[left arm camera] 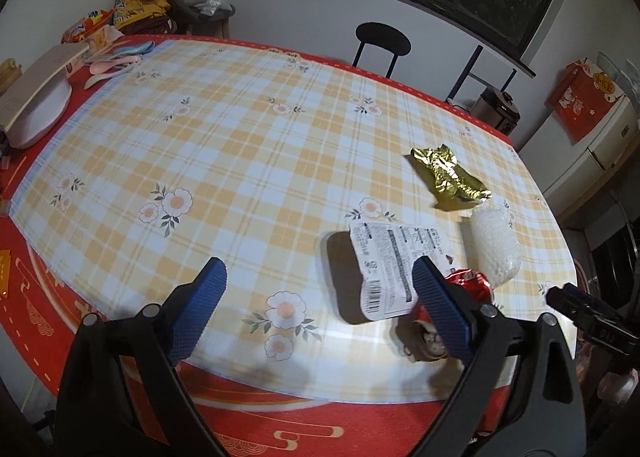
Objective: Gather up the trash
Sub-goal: 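Lower the right tool onto the red Coca-Cola can and close on it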
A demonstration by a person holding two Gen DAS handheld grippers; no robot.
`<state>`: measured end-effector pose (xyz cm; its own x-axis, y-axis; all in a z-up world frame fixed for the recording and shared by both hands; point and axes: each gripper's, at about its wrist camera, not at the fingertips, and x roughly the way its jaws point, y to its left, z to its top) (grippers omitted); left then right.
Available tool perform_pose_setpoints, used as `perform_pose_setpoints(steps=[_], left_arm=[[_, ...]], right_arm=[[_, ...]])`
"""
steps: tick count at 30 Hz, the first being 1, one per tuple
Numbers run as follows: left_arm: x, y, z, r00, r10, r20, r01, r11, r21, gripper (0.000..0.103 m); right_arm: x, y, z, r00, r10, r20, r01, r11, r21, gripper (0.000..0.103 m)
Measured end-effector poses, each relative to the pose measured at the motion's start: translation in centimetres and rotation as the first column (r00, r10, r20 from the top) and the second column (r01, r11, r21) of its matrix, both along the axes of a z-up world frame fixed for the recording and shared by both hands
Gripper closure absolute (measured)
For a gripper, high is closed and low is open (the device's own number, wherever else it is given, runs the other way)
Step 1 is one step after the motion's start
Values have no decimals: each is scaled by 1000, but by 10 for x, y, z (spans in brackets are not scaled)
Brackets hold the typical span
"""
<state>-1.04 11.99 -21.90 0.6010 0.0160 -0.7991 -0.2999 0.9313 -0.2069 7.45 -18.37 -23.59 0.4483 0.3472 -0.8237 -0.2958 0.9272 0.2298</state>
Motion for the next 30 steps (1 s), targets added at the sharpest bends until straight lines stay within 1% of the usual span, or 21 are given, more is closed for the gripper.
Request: perform_pose_setpoints(steps=[1, 6, 11, 12, 14, 17, 20, 24, 30], left_arm=[[0, 3, -5, 1000, -11, -5, 11, 1000, -13, 10], [5, 9, -24, 998, -56, -26, 54, 995, -79, 12], [12, 14, -32, 995, -96, -32, 91, 988, -123, 17], [13, 15, -33, 994, -101, -28, 97, 987, -130, 17], [15, 18, -35, 994, -107, -28, 102, 984, -143, 25], [18, 22, -38, 993, -115, -33, 108, 980, -168, 28], [20, 25, -41, 992, -121, -35, 113, 976, -185, 34], [21, 28, -44, 991, -124, -42, 113, 974, -196, 35], [21, 30, -46, 992, -117, -45, 106, 973, -207, 36]], right_arm=[[0, 8, -5, 1000, 11, -6, -11, 1000, -11, 7], [6, 29, -23, 998, 49, -48, -52, 997, -57, 30], [11, 43, -33, 996, 71, -55, -76, 993, -88, 41], [11, 46, -34, 996, 76, -56, -81, 992, -93, 42], [13, 51, -38, 995, 84, -61, -90, 991, -104, 45], [13, 57, -46, 993, 87, -76, -95, 990, -108, 46], [15, 58, -54, 992, 86, -97, -96, 991, -97, 46], [16, 62, -63, 988, 86, -129, -98, 992, -84, 46], [17, 67, -65, 986, 99, -136, -111, 990, -84, 46]])
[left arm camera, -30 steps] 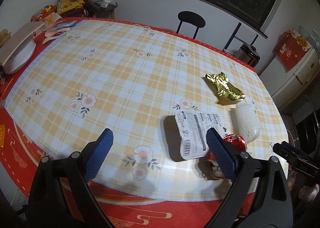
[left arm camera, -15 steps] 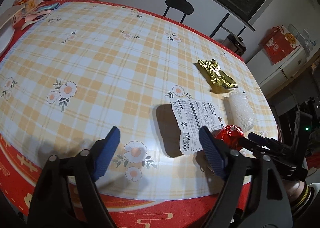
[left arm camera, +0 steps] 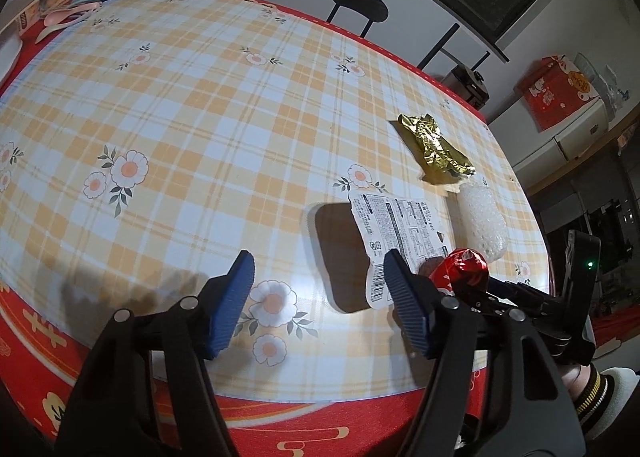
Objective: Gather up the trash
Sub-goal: 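Lower the right tool onto the red Coca-Cola can and close on it, then lift the can with the right tool while the left tool grasps the white paper sheet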
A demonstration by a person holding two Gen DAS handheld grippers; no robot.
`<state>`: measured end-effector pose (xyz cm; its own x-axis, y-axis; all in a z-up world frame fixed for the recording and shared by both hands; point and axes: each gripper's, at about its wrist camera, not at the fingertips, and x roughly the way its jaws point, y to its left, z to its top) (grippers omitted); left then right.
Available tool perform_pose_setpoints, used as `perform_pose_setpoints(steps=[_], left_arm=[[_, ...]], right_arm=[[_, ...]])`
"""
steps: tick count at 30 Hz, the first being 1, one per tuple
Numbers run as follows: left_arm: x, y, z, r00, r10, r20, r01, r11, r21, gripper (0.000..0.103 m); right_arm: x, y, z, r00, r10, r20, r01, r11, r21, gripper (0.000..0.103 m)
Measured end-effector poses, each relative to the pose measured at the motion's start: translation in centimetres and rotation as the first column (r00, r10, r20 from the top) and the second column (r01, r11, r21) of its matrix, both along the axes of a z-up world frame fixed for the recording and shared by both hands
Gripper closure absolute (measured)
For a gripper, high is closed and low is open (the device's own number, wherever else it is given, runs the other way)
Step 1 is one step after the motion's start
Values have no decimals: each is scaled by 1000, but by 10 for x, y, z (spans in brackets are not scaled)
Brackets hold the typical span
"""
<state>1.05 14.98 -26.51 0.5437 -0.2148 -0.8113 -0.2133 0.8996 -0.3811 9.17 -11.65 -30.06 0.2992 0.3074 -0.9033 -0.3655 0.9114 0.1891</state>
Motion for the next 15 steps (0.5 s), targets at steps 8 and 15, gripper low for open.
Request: perform_pose_setpoints(steps=[8, 15], left_arm=[[1, -2, -2, 1000, -4, -5, 4, 1000, -12, 37], [7, -8, -6, 1000, -18, -18, 17, 999, -30, 40]], right_arm=[[1, -3, 1, 1000, 9, 1, -9, 1000, 7, 68], [-7, -10, 11, 1000, 4, 24, -5, 999, 41, 75]])
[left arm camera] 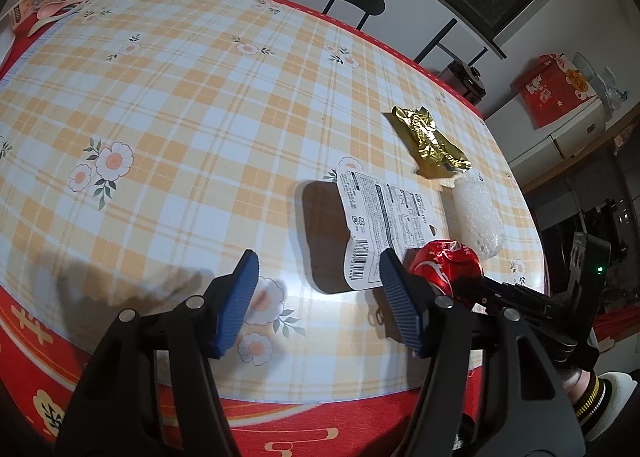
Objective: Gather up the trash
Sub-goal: 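Lift the can with the right tool while the left tool grasps the white paper sheet, then lift the white paper sheet with the left tool while the right tool holds the can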
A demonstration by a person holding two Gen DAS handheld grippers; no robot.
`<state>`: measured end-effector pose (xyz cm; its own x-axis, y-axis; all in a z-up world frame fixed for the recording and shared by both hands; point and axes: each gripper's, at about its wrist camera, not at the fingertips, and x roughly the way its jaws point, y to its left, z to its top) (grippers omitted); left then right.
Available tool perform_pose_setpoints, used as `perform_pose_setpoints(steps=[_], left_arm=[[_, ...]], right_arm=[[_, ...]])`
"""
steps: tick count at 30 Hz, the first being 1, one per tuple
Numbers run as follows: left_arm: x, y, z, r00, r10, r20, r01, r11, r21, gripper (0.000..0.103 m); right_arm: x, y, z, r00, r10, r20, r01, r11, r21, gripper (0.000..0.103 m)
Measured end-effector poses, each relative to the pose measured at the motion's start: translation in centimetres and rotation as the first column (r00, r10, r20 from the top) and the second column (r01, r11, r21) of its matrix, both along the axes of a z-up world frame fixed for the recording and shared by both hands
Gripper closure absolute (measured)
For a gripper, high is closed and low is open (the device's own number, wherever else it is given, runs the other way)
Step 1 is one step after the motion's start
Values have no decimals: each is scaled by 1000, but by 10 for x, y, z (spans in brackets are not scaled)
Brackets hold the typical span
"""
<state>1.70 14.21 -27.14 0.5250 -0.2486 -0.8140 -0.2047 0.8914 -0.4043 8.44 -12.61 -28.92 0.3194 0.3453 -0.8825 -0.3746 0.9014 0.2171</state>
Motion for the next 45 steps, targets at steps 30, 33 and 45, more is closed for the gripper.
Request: perform_pose_setpoints(steps=[30, 33, 45], left_arm=[[52, -33, -39, 995, -67, -74, 63, 997, -50, 50], [58, -36, -45, 994, -64, -88, 60, 997, -56, 50], [75, -50, -58, 992, -70, -106, 62, 995, -73, 58]], right_arm=[[-24, -85, 45, 974, -200, 105, 194, 979, 60, 85], [-29, -101, 46, 966, -237, 106, 232, 971, 59, 85], [-40, -148, 45, 930, -353, 103, 348, 935, 64, 85]])
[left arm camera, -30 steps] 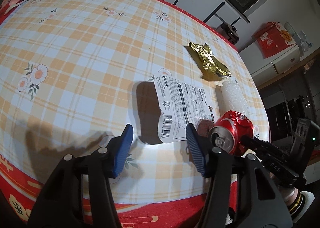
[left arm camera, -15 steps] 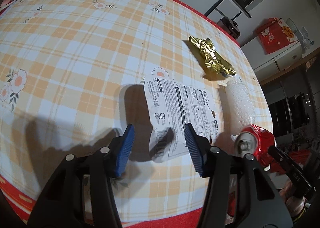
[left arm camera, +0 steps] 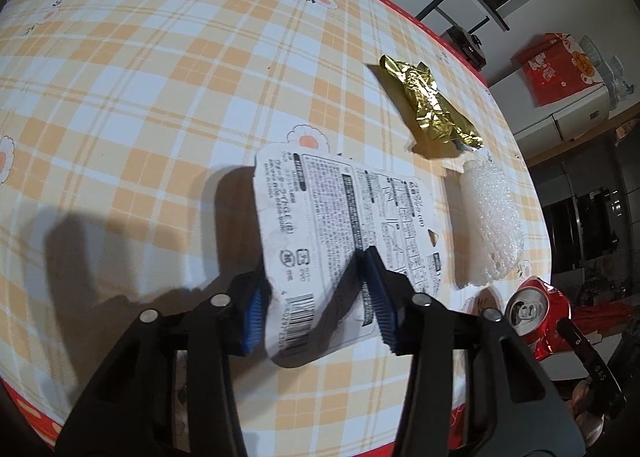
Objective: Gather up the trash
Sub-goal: 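Lift the white paper sheet with the left tool while the right tool holds the can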
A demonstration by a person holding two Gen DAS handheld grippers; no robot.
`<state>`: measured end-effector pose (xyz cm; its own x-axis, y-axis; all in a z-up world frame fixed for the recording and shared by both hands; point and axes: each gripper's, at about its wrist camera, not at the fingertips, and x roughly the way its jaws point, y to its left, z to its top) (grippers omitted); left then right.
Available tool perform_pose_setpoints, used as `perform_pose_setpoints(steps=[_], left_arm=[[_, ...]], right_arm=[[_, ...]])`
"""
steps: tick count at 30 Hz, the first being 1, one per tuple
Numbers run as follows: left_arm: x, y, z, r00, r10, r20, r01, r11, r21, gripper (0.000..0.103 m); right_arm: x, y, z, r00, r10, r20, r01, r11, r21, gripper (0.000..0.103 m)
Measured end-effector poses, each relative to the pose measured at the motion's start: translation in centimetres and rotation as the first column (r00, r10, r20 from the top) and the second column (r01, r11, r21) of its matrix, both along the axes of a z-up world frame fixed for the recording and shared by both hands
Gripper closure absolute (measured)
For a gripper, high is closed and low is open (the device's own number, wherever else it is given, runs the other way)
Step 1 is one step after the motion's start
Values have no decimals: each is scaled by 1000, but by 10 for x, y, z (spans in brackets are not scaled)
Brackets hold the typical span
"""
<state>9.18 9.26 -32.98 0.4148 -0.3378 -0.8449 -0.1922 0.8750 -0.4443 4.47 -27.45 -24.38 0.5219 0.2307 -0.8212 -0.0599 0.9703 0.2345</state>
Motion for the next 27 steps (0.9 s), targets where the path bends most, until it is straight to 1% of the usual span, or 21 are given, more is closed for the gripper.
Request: perform_pose_setpoints(steps=[3, 6, 9, 14, 17, 20, 27], left_arm=[[-1, -2, 4, 1000, -1, 8, 1, 1000, 18, 60], [-3, -1, 11, 1000, 4, 28, -5, 1000, 12, 64], [-8, 1, 23, 998, -6, 64, 6, 1000, 2, 67], [-19, 3, 51, 990, -22, 137, 20, 1000, 14, 71], [-25, 4, 66, 984, -30, 178, 28, 999, 17, 72], [-31, 1, 75, 978, -46, 204, 38, 998, 40, 73], [-42, 4, 97, 966, -28, 256, 21, 999, 30, 73]], right_arm=[[0, -7, 1, 1000, -16, 3, 16, 1000, 4, 85], [0, -11, 2, 1000, -25, 10, 25, 1000, 10, 85], [0, -15, 4, 999, -29, 18, 29, 999, 15, 85], [4, -18, 6, 999, -33, 30, 32, 999, 26, 85], [4, -18, 7, 999, -29, 35, 28, 999, 32, 85], [6, -17, 8, 999, -21, 38, 19, 999, 39, 85], [9, -17, 13, 998, -15, 57, 11, 998, 57, 85]])
